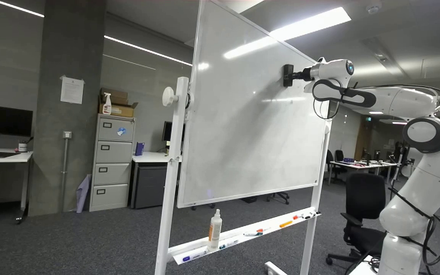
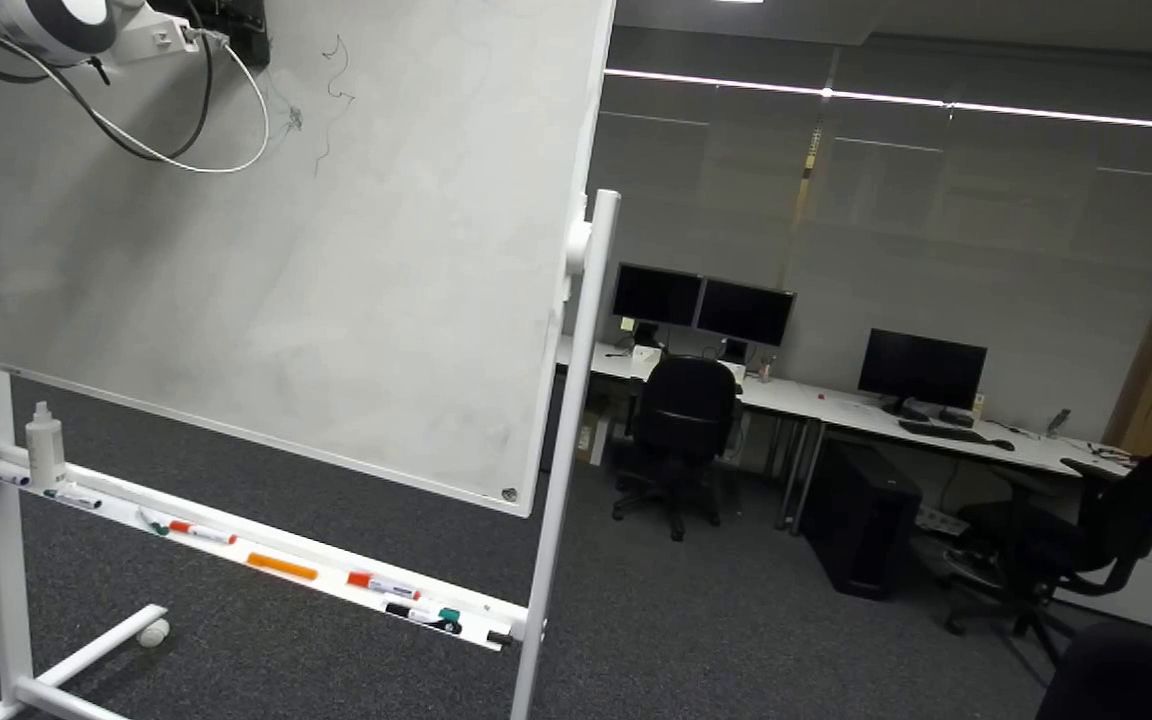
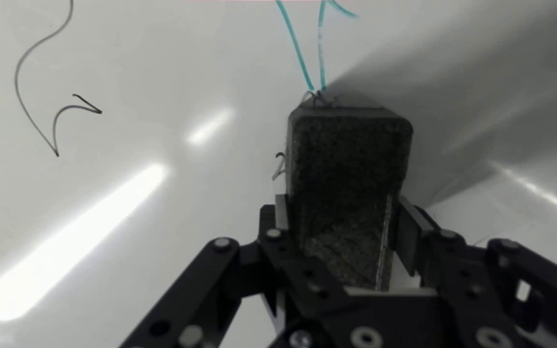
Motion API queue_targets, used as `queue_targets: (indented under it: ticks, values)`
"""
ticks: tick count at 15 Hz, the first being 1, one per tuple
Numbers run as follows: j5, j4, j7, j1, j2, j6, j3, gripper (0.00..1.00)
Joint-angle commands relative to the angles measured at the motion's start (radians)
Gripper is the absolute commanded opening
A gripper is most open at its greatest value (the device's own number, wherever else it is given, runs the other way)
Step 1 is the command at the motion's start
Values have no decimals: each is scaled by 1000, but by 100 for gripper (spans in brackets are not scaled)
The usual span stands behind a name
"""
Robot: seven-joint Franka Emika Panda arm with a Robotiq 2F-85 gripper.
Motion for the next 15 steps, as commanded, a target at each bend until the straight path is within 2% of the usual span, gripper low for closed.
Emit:
queue_targets:
  ticks: [1,11,15]
  values:
    - [-35,58,11,-6,88,13,43,30]
    - [-110,34,-14,17,109,-21,183,30]
    - [-105,53,-9,-2,120,-22,203,30]
